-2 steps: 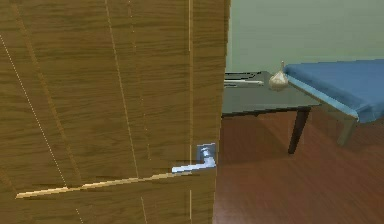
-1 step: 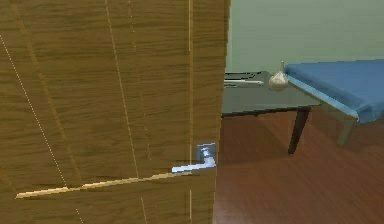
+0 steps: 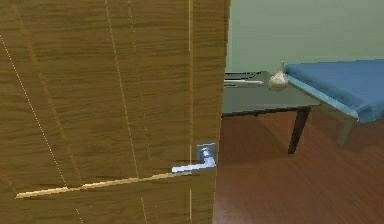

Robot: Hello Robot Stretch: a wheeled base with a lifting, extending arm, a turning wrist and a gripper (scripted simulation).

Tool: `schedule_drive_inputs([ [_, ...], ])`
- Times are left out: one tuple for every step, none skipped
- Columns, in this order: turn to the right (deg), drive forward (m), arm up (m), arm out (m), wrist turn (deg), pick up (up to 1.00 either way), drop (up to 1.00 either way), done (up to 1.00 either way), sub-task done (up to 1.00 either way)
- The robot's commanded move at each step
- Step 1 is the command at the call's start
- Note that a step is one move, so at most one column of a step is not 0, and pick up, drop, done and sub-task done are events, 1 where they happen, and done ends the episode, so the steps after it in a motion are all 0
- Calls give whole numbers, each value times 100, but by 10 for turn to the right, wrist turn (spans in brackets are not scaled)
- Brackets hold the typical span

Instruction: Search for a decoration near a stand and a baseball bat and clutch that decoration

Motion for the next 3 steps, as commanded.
schedule_drive_inputs([
  [0,0,0,0,450,0,0,0,0],
  [0,0,0,0,450,0,0,0,0],
  [0,0,0,0,450,0,0,0,0],
])
